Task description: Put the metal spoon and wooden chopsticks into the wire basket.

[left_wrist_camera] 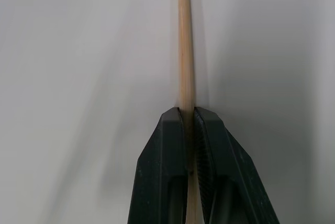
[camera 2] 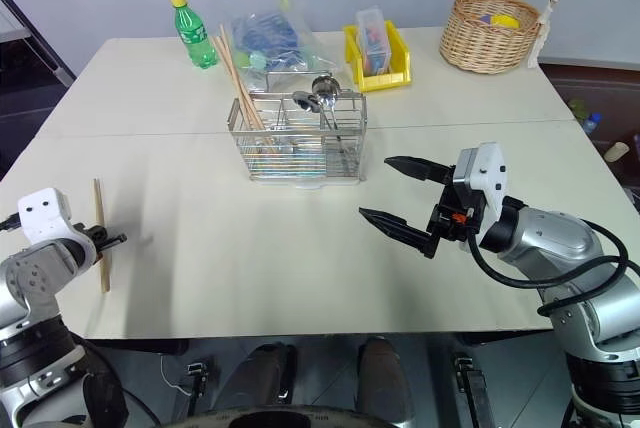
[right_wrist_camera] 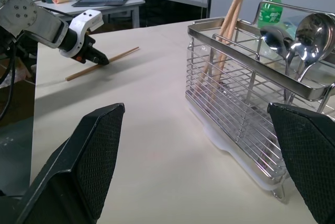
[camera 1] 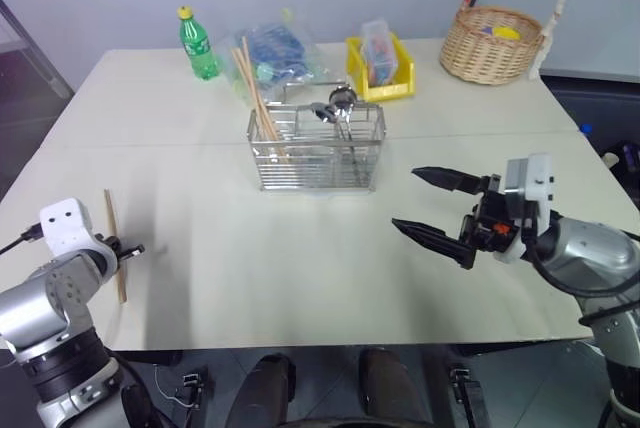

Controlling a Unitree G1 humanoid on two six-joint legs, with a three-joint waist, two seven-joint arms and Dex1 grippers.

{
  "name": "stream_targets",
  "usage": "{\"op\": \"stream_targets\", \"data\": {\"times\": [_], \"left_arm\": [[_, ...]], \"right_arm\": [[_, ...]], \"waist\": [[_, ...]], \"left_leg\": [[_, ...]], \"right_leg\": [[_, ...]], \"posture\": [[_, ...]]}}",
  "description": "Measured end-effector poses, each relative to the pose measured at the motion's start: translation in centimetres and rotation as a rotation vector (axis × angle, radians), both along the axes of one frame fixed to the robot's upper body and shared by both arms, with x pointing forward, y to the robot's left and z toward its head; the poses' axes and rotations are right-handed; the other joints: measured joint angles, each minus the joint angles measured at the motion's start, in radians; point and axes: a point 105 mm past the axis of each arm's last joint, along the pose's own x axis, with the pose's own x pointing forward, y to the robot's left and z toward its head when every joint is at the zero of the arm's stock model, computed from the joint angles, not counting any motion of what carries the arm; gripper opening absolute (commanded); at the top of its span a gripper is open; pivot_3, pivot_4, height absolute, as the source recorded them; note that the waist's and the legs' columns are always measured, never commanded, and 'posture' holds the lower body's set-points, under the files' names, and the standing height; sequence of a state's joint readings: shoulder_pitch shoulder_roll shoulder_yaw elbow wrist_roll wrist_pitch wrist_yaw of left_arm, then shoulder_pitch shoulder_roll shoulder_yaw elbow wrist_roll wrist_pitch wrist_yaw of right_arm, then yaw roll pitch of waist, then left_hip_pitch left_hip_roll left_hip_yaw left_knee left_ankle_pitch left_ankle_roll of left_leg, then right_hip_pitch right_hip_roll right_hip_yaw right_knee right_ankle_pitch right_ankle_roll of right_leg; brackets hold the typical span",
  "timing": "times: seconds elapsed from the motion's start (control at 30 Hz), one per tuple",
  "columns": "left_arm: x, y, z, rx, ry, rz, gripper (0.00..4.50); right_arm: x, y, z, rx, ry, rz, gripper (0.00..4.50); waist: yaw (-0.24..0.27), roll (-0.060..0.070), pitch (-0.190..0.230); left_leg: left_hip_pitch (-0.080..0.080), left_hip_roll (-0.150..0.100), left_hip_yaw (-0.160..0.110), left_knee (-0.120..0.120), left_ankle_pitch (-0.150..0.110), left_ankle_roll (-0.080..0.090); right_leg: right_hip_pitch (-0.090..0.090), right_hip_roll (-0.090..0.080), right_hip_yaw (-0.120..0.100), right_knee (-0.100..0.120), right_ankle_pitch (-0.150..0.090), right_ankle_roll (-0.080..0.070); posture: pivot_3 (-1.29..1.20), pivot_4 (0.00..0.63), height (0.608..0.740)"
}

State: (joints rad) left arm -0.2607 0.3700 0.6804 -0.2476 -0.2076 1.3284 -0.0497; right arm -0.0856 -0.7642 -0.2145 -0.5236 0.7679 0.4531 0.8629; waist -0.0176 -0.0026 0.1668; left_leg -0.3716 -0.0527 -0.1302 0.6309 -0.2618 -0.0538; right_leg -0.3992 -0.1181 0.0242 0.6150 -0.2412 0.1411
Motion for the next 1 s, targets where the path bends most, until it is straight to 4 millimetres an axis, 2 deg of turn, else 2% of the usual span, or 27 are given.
{"op": "stream_targets", "data": {"times": [0.1,0.2,0.27,0.37,0.4,0.53,0.6,0.73,0.87,1.0], "left_arm": [[0.2,0.0,0.0,0.025,0.01,-0.01,0.11],[1.8,0.1,0.6,0.076,-0.027,-0.016,0.11],[3.6,-0.1,1.4,0.104,-0.089,-0.036,0.11],[7.7,-1.9,5.3,0.133,-0.276,-0.122,0.11],[10.0,-3.0,8.4,0.132,-0.414,-0.169,0.11],[13.2,-6.0,16.3,0.129,-0.757,-0.304,0.11],[14.0,-8.0,19.3,0.128,-0.893,-0.41,0.11],[14.9,-11.4,22.5,0.06,-1.087,-0.601,0.11],[14.2,-12.3,26.5,0.072,-1.277,-0.678,0.11],[12.4,-14.6,29.3,-0.093,-1.434,-0.88,0.11]], "right_arm": [[0.0,0.0,0.0,0.0,0.0,-0.001,4.5],[-0.1,-0.1,-0.4,-0.002,0.014,-0.007,4.5],[-0.1,-0.2,-0.5,-0.001,0.021,-0.019,4.5],[0.0,-0.3,-0.4,0.001,0.012,-0.039,4.5],[0.0,-0.1,-0.1,0.003,-0.001,-0.042,4.5],[0.0,0.0,0.2,0.017,-0.023,-0.071,4.5],[0.3,-0.3,0.4,0.044,-0.034,-0.109,4.5],[0.5,-0.6,1.4,0.102,-0.074,-0.195,4.5],[0.2,-0.8,1.2,0.118,-0.075,-0.239,4.5],[0.2,-1.6,0.8,0.186,-0.054,-0.339,4.5]], "waist": [[0.0,0.001,-0.001],[0.007,0.001,-0.001],[0.011,-0.004,0.002],[0.026,-0.015,0.006],[0.033,-0.018,0.007],[0.03,-0.019,0.006],[0.026,-0.019,0.006],[0.024,-0.019,0.007],[0.022,-0.02,0.007],[0.021,-0.02,0.007]], "left_leg": [[0.0,0.0,0.0,0.0,0.0,0.0],[0.0,0.0,-0.001,0.0,0.0,0.0],[-0.002,0.0,-0.002,0.001,0.0,0.0],[-0.004,0.0,-0.003,0.002,0.0,-0.001],[-0.007,0.0,-0.003,0.002,0.001,-0.001],[-0.012,-0.001,-0.003,0.002,0.001,-0.002],[-0.014,-0.001,-0.002,0.001,0.004,-0.006],[-0.015,-0.001,-0.002,0.002,0.003,-0.005],[-0.015,-0.001,-0.002,0.003,0.002,-0.003],[-0.015,-0.001,-0.003,0.004,0.002,-0.002]], "right_leg": [[0.0,0.0,0.0,0.0,0.0,0.0],[0.0,0.001,0.0,0.0,0.0,0.0],[0.0,0.001,-0.001,0.0,0.0,0.0],[-0.001,0.001,-0.001,-0.001,0.0,0.0],[-0.004,0.001,-0.002,-0.001,0.0,0.0],[-0.009,0.0,-0.001,-0.002,0.001,0.0],[-0.011,0.0,-0.001,-0.002,0.001,0.0],[-0.013,0.0,-0.002,-0.001,0.001,0.0],[-0.012,0.0,-0.002,-0.001,0.001,0.0],[-0.011,0.0,-0.002,0.0,0.001,0.001]], "posture": [[0.0,0.15,0.74],[0.0,0.15,0.74],[0.0,0.15,0.74],[0.0,0.15,0.74],[0.0,0.15,0.74],[0.0,0.15,0.74],[0.0,0.15,0.74],[0.0,0.15,0.74],[0.0,0.15,0.74],[0.0,0.15,0.74]]}}
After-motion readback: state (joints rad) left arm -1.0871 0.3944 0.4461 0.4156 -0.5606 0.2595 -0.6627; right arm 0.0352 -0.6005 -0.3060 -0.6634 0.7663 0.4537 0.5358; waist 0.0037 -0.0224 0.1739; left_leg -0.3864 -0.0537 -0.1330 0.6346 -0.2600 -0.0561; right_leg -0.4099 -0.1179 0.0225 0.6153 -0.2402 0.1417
